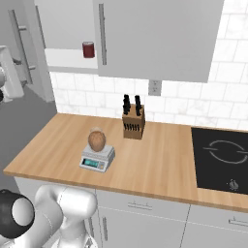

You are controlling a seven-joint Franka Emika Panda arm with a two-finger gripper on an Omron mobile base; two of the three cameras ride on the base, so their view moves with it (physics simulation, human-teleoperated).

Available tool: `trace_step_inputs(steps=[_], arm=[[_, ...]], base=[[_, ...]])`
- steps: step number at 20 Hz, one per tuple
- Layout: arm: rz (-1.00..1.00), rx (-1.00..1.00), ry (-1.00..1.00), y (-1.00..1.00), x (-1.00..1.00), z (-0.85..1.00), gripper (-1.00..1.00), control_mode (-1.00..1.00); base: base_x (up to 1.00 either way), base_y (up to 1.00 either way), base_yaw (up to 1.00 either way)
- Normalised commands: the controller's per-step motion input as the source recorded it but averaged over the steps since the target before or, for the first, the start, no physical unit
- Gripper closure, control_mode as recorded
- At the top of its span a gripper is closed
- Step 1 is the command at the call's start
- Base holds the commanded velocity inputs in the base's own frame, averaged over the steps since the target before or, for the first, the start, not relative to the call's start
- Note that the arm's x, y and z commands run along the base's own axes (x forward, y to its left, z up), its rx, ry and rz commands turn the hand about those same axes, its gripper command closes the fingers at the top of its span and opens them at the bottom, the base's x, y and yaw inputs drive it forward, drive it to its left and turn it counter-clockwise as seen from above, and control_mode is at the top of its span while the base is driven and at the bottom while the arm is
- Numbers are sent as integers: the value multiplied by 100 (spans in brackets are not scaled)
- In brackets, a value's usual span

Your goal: Pick the honey bottle and place it on the digital scale for weighing, and close the cabinet.

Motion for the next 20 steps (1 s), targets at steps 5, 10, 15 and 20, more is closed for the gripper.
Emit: trace_step_inputs(steps=[5, 10, 15, 20], arm=[[-2, 0, -12, -34, 65, 11, -100, -100], [0, 0, -9, -43, 94, 0, -100, -100], [0, 1, -1, -43, 80, 0, -100, -100], [0, 0, 0, -23, 70, 0, -100, -100]], base=[[0, 0, 0], [0, 0, 0], [0, 0, 0], [0, 0, 0]])
